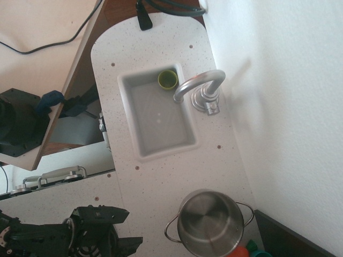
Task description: Pick up pot
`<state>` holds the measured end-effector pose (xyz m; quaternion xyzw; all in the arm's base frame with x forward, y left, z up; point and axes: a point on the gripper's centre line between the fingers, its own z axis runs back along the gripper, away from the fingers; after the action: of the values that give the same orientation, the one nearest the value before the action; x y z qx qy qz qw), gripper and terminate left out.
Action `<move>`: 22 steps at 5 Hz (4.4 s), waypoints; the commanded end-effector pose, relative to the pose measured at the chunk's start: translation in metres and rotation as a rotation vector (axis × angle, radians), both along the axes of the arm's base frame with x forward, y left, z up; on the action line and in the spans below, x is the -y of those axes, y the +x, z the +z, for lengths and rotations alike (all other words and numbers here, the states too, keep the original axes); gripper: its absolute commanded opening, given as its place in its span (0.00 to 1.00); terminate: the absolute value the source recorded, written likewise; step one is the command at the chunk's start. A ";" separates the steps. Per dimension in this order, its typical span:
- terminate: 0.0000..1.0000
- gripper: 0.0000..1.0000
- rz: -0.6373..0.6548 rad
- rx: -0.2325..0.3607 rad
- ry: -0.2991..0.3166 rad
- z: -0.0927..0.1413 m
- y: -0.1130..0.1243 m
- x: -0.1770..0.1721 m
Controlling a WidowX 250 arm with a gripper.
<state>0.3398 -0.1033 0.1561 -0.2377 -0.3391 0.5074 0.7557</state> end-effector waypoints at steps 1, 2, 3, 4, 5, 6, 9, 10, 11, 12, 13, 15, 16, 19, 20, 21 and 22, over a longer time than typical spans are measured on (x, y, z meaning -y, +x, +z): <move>0.00 1.00 0.000 0.000 0.000 0.000 0.000 0.000; 0.00 1.00 0.224 0.024 -0.155 0.009 0.005 -0.022; 0.00 1.00 0.380 -0.003 -0.144 0.014 0.012 -0.041; 0.00 1.00 0.379 0.015 -0.140 0.014 0.024 -0.045; 0.00 1.00 0.464 -0.203 -0.133 -0.001 0.033 -0.048; 0.00 1.00 0.450 -0.278 -0.126 -0.014 0.045 -0.046; 0.00 1.00 0.260 -0.187 -0.049 -0.049 0.072 -0.031; 0.00 1.00 0.258 -0.173 -0.065 -0.053 0.073 -0.032; 0.00 1.00 0.263 -0.174 -0.080 -0.061 0.072 -0.030; 0.00 1.00 0.340 -0.220 -0.128 -0.075 0.066 -0.034; 0.00 1.00 0.342 -0.212 -0.116 -0.077 0.064 -0.031; 0.00 1.00 0.307 -0.179 -0.105 -0.069 0.058 -0.024; 0.00 1.00 0.265 -0.131 -0.092 -0.057 0.053 -0.018; 0.00 1.00 0.053 0.269 0.058 0.032 0.011 0.005; 0.00 1.00 0.077 0.301 0.081 0.056 0.003 0.003; 0.00 1.00 0.084 0.251 0.101 0.049 -0.003 0.005; 0.00 1.00 0.118 0.198 0.118 0.042 -0.011 0.003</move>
<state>0.3222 -0.1072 0.1750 -0.2147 -0.4206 0.5104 0.7186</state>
